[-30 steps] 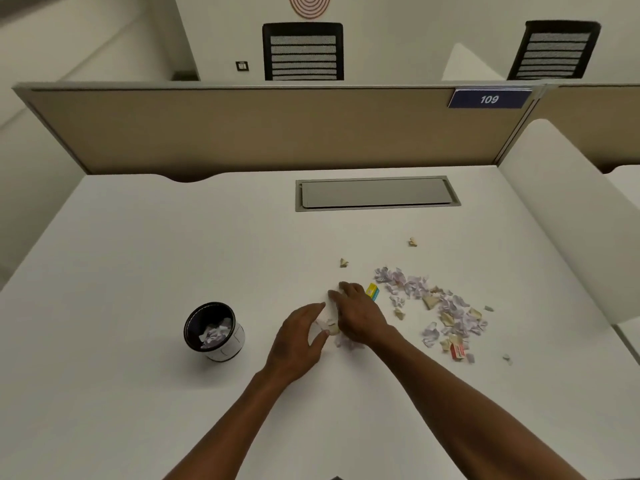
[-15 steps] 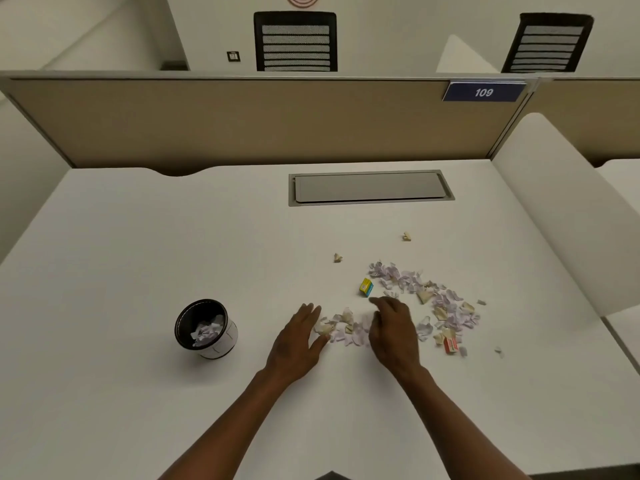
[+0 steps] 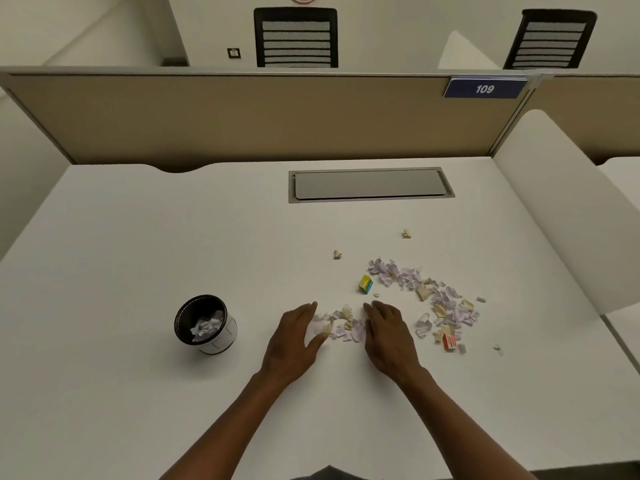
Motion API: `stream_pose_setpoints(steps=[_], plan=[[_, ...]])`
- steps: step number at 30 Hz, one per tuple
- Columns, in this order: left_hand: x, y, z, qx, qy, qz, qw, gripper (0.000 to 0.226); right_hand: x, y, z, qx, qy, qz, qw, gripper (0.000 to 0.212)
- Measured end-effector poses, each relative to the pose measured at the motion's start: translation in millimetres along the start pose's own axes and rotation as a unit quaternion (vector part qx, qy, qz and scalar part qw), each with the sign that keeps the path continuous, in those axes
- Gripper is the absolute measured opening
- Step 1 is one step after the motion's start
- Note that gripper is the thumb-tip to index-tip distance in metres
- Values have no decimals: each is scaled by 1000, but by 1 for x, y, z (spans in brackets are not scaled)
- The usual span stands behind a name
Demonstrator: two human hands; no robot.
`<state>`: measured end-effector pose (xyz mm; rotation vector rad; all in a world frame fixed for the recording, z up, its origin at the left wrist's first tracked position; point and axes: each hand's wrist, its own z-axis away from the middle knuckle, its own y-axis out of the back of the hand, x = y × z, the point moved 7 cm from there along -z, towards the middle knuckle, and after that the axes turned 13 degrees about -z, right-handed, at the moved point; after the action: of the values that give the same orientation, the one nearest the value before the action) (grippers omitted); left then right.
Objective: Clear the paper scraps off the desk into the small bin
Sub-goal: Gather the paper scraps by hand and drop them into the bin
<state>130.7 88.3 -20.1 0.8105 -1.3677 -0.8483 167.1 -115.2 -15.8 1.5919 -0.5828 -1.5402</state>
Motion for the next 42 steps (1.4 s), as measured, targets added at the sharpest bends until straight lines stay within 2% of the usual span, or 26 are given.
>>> stream_pose_setpoints(steps=[4,6,9,12,18,23,26,29,33,37,42], plan=[[-6,-2,-10,-48,22,-31,998,85,-11,3,7,19,-19,-75,997,54],[-6,-6,-12,-76,19,-39,996,93,-8,12,3,18,-27,-69,997,73],[-3,-11,-15,-104,15,-39,994,99,1,12,-5,-80,-57,20,995,115],[-3,-13,-21,-127,17,-38,991,99,-2,1,-14,-154,-56,78,983,128],[13,-19,-29,-153,-13,-57,987,89,-18,-14,-21,-167,-31,59,984,113],[28,-23,-32,-134,-24,-48,989,76,-24,-11,-22,-129,-13,-2,992,72],[33,-19,-31,-102,-15,-16,995,50,-30,-9,-23,-102,-1,-57,993,50],[34,-14,-30,-69,-7,10,998,21,-33,-10,-25,-88,2,-91,992,38],[31,-11,-27,-14,8,52,999,11,-28,-12,-26,-67,-22,-149,986,34],[28,-7,-23,11,52,111,992,18,-14,-19,-26,-62,-106,-273,954,31],[14,4,-24,4,102,167,981,25,-21,-23,-27,-101,-136,-457,873,22]])
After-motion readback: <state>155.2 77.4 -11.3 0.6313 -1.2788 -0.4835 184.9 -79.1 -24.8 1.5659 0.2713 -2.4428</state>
